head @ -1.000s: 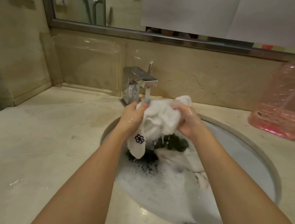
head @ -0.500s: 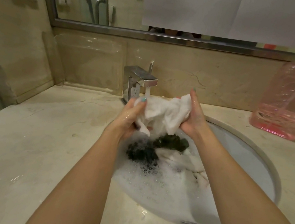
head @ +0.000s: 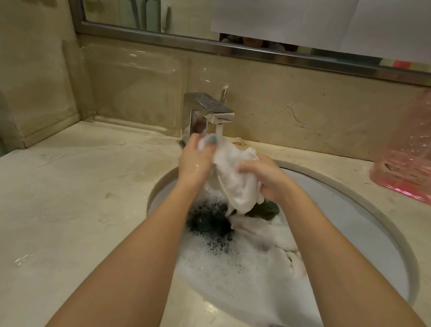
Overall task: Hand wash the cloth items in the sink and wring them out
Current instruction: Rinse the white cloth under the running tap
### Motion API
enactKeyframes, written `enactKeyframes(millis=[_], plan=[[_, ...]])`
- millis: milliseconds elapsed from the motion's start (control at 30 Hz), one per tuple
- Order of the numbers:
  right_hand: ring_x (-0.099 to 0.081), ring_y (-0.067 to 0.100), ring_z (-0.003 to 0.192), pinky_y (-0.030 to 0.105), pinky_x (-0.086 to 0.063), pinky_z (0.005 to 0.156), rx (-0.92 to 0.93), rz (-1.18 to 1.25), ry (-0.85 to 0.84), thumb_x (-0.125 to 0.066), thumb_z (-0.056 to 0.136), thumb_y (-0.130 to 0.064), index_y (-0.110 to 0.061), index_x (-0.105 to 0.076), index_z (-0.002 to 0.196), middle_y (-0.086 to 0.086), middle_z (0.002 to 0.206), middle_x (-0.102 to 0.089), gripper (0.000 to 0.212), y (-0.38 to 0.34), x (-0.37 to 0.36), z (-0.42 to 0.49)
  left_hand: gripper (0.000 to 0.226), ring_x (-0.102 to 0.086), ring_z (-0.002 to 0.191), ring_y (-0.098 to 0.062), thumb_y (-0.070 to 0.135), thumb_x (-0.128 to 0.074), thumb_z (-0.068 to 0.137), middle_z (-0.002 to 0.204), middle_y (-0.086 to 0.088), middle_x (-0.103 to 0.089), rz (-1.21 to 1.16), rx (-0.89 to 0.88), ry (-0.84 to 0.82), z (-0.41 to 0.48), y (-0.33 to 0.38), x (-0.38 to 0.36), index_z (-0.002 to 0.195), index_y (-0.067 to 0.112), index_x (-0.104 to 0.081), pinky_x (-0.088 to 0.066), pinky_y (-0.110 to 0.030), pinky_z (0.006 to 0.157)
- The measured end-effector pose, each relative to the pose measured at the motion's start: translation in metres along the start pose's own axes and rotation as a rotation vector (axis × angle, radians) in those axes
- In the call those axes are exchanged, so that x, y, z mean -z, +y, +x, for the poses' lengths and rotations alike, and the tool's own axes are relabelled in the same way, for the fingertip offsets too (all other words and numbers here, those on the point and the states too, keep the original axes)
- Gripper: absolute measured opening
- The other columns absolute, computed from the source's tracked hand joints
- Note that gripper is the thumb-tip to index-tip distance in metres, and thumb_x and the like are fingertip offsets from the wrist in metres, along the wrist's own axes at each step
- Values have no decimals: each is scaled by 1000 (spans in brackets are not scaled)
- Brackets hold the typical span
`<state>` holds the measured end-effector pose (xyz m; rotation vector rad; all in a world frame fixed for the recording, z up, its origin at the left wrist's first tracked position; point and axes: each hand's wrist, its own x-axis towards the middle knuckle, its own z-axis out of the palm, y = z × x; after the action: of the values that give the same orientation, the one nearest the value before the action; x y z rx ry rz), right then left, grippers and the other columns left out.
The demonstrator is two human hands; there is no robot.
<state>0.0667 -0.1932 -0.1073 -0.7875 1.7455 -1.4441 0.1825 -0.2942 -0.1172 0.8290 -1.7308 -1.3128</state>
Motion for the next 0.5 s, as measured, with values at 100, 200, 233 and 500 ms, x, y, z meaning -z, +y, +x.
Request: enactKeyframes(millis=[100,200,233,500], plan=[[-70,20,85,32,-57,73,-24,352,14,-67,87,-11,-7,-63,106,10,95,-71,19,1,4,-4,40,-52,123,-31,35,-37,104,132,-9,-57,275,-40,29,-4,-3,3,138,18,-47,-41,-38,93],[-69,23,95,36,-56,81,-24,498,31,-70,86,-15,-9,-64,108,10,100,-71,24,-3,1,-6,39,-54,113,-26,29,-33,106,130,-7,-57,212,-21,17,-4,-5,1,140,17,-46,-42,-36,91],[-68,24,97,38,-55,83,-29,501,52,-71,86,-15,-10,-63,108,10,101,-71,25,-5,-1,-7,37,-53,104,-19,28,-32,106,123,-4,-57,127,-9,13,-3,-5,0,139,17,-47,-42,-32,85],[-65,25,104,34,-56,83,-12,191,-16,-69,85,-41,-12,-56,126,9,116,-66,51,-9,-32,-18,13,-59,86,-16,30,-35,105,92,4,-57,-133,153,96,4,-2,-9,107,22,-45,-52,-35,77]])
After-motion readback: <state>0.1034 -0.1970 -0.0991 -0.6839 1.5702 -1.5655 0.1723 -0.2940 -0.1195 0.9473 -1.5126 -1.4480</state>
